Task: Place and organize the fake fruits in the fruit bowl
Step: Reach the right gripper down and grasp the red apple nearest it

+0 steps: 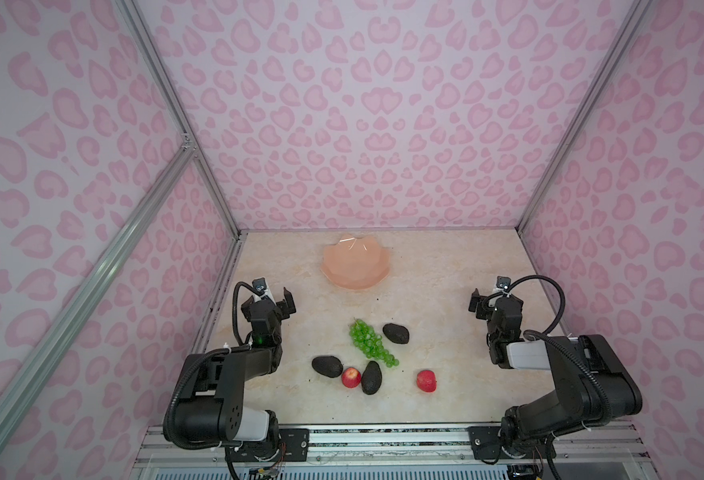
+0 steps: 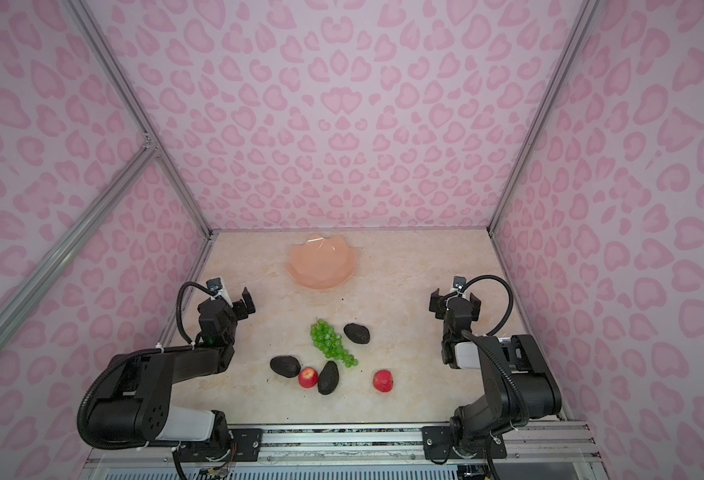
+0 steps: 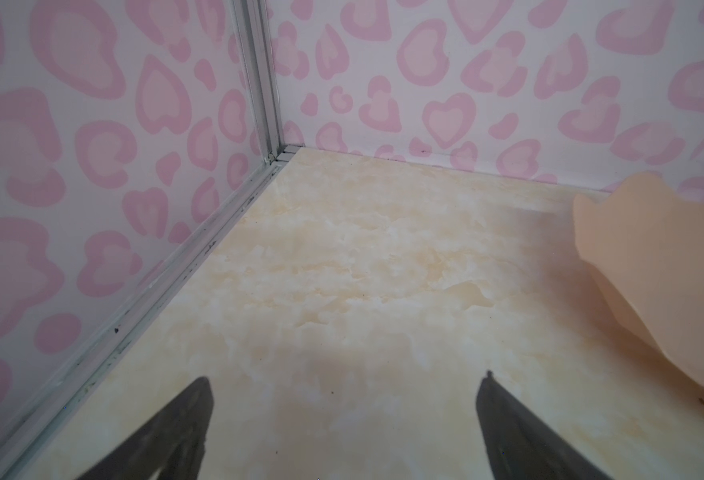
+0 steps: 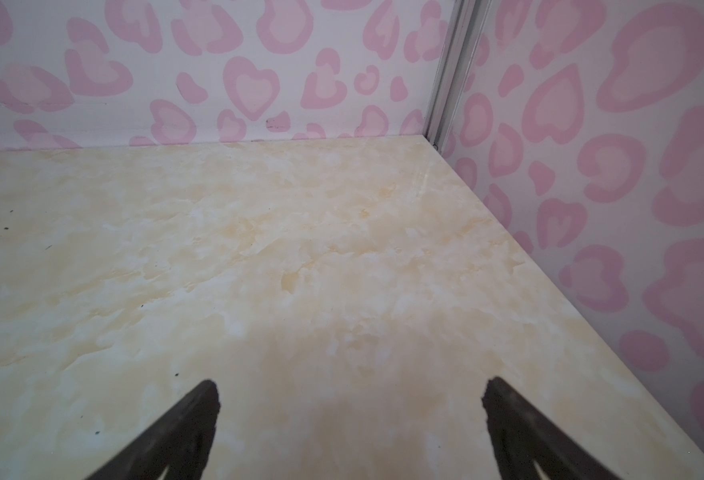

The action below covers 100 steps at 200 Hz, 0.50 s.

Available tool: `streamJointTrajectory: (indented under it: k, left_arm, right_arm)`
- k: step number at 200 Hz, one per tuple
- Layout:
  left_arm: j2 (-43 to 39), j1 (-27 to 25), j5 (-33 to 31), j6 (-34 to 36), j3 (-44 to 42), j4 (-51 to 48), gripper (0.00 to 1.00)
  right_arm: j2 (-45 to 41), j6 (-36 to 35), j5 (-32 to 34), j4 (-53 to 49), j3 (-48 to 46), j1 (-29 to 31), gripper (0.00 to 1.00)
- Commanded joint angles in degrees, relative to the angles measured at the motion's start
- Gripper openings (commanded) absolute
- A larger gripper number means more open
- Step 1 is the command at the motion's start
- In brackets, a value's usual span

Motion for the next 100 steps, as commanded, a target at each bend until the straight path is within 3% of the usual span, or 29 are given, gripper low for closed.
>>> streamJointTrajectory:
  k: [1,15,25,35,40,51,65,80,100]
  left_arm:
    - [-7.75,-0.02,-2.17,-1.62,5.41,-12.47,0.99]
    - [-15.59,-0.02,-0.2,-5.13,6.74,-19.03,1.0]
    - [-21.09,-0.01,2.1,-7.63,8.02,-24.98,1.0]
    - [-25.84,-0.01,4.24,-9.67,9.01,-30.09,0.99]
    - [-27.83,-0.01,5.04,-10.46,9.56,-33.0,0.98]
    - [-32.01,0.11,6.14,-12.38,10.87,-40.17,0.97]
    - [-36.2,0.08,8.2,-13.39,12.37,-47.84,0.97]
    - [-40.17,0.07,9.48,-14.99,12.5,-53.74,0.98]
    - [-45.05,0.07,10.48,-16.31,11.83,-58.78,0.99]
  right_arm:
    - [-4.91,1.1,4.46,-9.49,4.52,0.34,0.99]
    - [-10.03,4.49,5.64,-29.43,13.38,1.46,0.99]
    - [-12.3,9.33,2.37,-39.17,18.56,2.05,0.99]
    - [-13.46,18.27,-0.43,-46.94,22.66,2.19,0.99]
    - [-13.7,20.94,-5.08,-51.26,24.21,1.76,0.99]
    - [-13.96,18.41,-18.94,-53.89,24.36,0.91,0.99]
    - [-15.42,18.63,-25.69,-56.86,23.04,2.19,0.95]
    - [-17.81,21.64,-21.61,-67.38,23.75,7.19,0.92]
    - [-21.07,24.45,-10.23,-79.36,23.4,21.86,0.9]
